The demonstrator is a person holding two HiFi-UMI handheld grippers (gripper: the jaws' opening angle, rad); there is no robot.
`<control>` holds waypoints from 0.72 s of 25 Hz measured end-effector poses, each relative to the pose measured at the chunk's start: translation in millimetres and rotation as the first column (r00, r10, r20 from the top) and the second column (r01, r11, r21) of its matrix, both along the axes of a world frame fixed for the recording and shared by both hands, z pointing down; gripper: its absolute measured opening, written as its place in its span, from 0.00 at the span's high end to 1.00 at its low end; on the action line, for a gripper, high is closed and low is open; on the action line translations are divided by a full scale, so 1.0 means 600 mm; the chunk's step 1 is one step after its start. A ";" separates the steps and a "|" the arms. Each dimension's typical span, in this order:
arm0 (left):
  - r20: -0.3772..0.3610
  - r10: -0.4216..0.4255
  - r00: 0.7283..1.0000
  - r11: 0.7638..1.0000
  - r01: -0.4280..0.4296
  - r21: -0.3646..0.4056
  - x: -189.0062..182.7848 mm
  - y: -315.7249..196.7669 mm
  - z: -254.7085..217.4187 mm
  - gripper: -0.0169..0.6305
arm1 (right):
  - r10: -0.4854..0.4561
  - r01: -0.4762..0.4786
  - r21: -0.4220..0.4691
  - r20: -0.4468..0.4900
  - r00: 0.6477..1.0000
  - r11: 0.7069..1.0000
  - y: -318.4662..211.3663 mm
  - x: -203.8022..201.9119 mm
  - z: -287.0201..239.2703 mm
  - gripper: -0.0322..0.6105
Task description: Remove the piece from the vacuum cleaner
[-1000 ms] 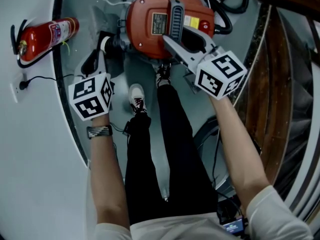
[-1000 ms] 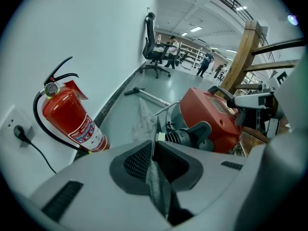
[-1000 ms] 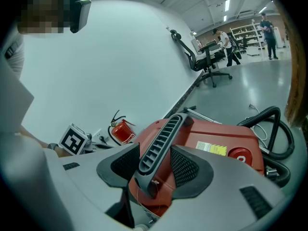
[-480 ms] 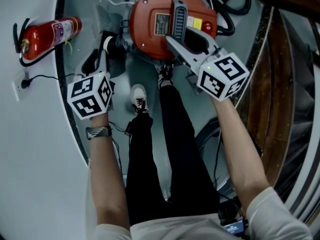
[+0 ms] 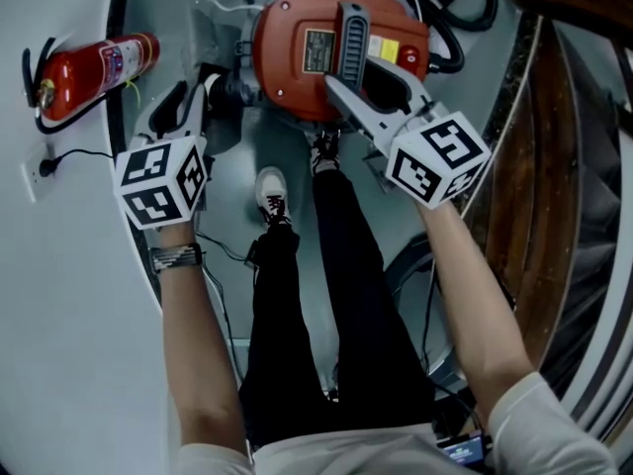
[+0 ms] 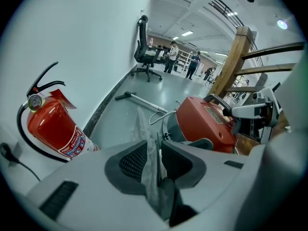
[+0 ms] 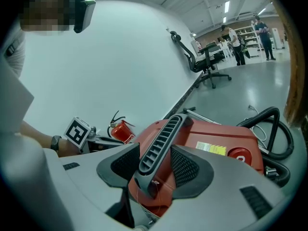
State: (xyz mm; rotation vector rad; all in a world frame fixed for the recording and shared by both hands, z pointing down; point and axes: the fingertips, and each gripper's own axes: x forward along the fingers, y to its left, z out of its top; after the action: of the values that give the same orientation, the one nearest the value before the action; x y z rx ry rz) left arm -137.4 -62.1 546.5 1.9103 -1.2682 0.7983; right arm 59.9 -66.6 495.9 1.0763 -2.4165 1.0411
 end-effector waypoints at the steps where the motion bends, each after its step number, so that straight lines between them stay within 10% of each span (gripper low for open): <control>1: -0.003 0.001 1.000 1.000 -0.001 -0.013 0.003 -0.003 0.003 0.83 | -0.002 0.002 -0.004 0.002 1.000 1.000 0.001 0.000 0.000 0.63; 18: -0.003 -0.074 0.997 0.990 0.073 -0.122 0.013 -0.012 0.035 0.83 | -0.036 0.037 -0.035 0.023 0.999 0.999 0.003 -0.002 0.000 0.63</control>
State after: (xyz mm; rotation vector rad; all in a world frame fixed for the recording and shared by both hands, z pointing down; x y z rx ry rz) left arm -129.5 -69.3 567.5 1.7586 -1.2486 0.8108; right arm 58.6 -64.8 496.1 1.0101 -2.4167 1.0846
